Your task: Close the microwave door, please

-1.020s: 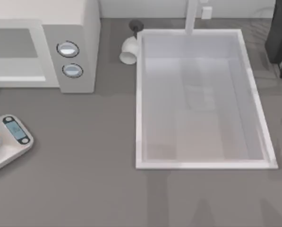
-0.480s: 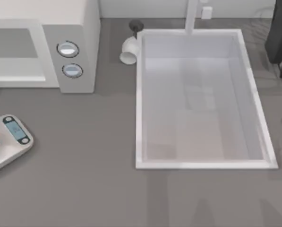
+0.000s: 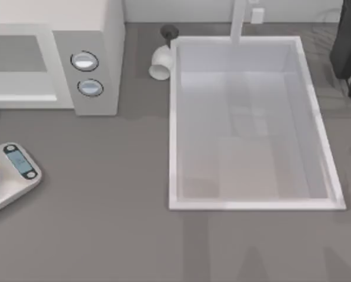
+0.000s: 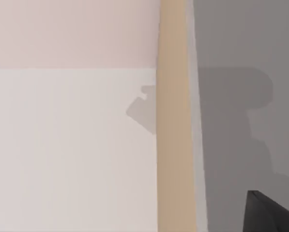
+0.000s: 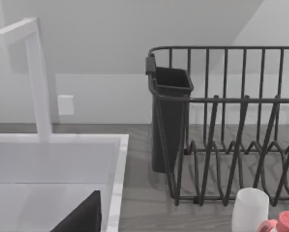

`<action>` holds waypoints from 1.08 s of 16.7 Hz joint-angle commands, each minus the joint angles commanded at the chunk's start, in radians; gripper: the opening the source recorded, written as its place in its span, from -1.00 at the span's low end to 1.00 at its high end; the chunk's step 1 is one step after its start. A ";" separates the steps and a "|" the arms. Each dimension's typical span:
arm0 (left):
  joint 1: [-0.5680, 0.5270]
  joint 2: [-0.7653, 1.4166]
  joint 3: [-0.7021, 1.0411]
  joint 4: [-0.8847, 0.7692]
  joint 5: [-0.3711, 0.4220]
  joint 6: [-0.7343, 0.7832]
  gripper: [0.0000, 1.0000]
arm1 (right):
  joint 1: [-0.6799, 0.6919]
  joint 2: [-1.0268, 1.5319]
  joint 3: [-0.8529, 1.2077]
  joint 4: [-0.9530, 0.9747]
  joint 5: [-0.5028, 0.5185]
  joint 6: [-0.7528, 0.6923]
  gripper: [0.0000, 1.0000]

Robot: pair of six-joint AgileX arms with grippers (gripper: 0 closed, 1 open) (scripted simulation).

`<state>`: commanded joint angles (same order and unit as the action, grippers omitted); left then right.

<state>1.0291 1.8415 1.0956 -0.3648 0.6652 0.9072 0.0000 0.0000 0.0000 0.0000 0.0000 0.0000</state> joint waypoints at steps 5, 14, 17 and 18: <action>-0.097 -0.178 -0.241 0.105 -0.048 -0.107 -1.00 | 0.000 0.000 0.000 0.000 0.000 0.000 1.00; -0.147 -0.272 -0.350 0.163 -0.072 -0.169 -1.00 | 0.000 0.000 0.000 0.000 0.000 0.000 1.00; -0.219 -0.345 -0.420 0.189 -0.117 -0.240 -1.00 | 0.000 0.000 0.000 0.000 0.000 0.000 1.00; -0.261 -0.390 -0.456 0.203 -0.140 -0.277 -1.00 | 0.000 0.000 0.000 0.000 0.000 0.000 1.00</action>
<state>0.7685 1.4514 0.6400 -0.1619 0.5250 0.6299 0.0000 0.0000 0.0000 0.0000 0.0000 0.0000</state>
